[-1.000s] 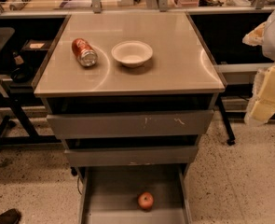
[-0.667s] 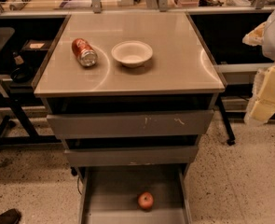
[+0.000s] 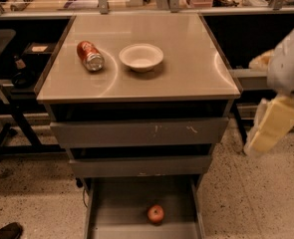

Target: Pick apple from bottom drawer and place on counter

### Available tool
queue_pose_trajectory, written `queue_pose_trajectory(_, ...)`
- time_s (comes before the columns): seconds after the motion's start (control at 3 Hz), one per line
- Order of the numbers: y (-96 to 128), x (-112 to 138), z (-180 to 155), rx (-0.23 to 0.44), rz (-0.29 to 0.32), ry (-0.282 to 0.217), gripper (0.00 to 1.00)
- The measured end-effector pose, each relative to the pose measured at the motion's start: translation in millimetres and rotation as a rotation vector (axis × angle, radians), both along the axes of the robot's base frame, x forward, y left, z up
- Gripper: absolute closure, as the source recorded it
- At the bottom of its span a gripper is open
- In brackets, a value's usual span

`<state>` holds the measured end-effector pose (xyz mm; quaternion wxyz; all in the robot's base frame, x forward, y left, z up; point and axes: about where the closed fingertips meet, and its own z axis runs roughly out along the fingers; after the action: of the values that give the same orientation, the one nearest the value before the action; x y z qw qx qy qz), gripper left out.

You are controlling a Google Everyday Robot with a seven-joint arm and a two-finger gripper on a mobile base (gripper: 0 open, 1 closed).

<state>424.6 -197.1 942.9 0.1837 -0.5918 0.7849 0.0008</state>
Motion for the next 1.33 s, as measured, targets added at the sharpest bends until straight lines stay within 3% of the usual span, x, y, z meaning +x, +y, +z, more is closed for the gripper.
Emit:
queue_pose_trajectory(0.33, 17.7, -7.4, -68.0, 0.069, -0.018, 0.027, 0.00)
queue_pose_trajectory(0.67, 29.7, -24.4, -155.8, 0.090, -0.029, 0.110, 0.00)
queue_pose_trajectory(1.33, 32.8, -28.3, -174.9, 0.113, -0.039, 0.129, 0.00)
